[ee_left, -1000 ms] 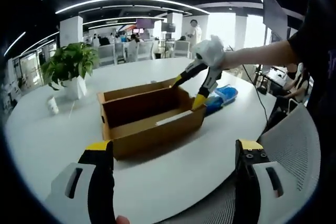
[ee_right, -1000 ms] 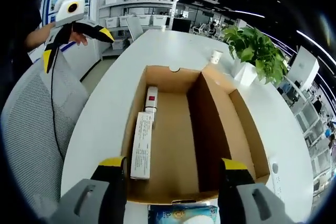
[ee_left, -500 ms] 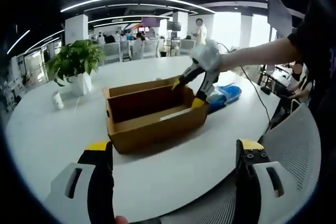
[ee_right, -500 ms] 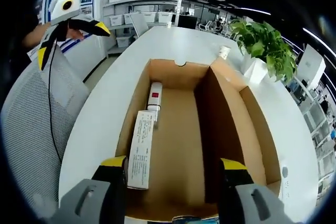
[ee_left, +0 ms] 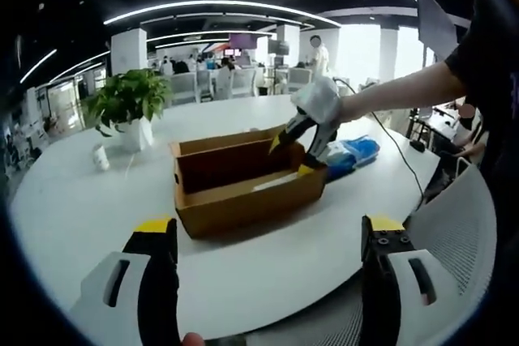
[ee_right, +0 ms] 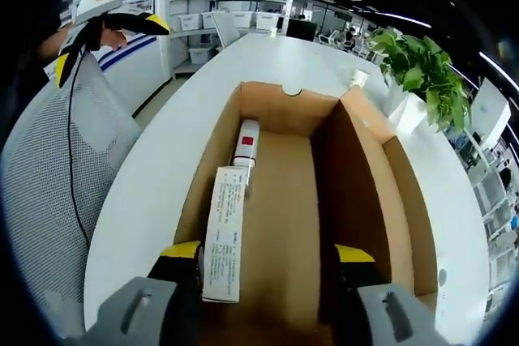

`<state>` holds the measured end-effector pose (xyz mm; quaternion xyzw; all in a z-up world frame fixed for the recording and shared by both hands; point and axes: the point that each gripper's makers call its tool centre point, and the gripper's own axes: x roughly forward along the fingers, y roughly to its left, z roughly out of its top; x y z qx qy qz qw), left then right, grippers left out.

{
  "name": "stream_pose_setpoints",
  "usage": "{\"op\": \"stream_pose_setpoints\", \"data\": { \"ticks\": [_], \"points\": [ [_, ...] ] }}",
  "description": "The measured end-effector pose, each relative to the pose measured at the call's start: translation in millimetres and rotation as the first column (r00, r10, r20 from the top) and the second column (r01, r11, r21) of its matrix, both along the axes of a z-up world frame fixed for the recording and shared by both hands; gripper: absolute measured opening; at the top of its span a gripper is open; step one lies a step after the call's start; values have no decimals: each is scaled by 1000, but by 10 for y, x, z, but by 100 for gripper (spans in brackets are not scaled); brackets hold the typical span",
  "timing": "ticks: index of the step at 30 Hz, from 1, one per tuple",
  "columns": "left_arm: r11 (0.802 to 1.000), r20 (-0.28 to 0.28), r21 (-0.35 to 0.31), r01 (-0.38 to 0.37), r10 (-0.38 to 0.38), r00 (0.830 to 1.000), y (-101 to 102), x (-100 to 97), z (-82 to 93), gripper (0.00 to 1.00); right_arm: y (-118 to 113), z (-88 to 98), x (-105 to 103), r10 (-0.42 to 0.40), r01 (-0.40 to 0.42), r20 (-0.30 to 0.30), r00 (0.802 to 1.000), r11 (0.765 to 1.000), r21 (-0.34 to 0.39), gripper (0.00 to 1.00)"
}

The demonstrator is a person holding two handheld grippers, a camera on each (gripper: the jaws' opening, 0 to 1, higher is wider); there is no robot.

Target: Operate the shoe box by opening the lid, removing the specified soft item, and placing it in the target area until the item is outside and the box remains undamaged.

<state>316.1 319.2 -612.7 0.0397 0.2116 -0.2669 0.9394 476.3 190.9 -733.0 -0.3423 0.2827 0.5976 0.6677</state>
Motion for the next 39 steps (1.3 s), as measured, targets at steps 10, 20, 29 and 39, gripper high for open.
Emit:
{"op": "stream_pose_setpoints", "data": {
  "ticks": [10, 20, 29, 39],
  "points": [
    [999, 21, -32, 5, -4, 1000, -61, 9, -15, 94, 92, -30, -86, 30, -30, 11, 999, 999, -13, 45],
    [1000, 18, -18, 23, -23, 1000, -99, 5, -78, 96, 176, -95, -150, 54, -54, 14, 998, 998, -17, 29],
    [999, 11, -23, 40, -40, 999, -135, -1, -112, 98, 188, -123, -211, 84, -83, 23, 996, 996, -32, 16],
    [998, 6, -31, 58, -58, 998, -164, -9, -129, 99, 189, -75, -216, 101, -99, 49, 994, 995, -33, 15]
  ]
}}
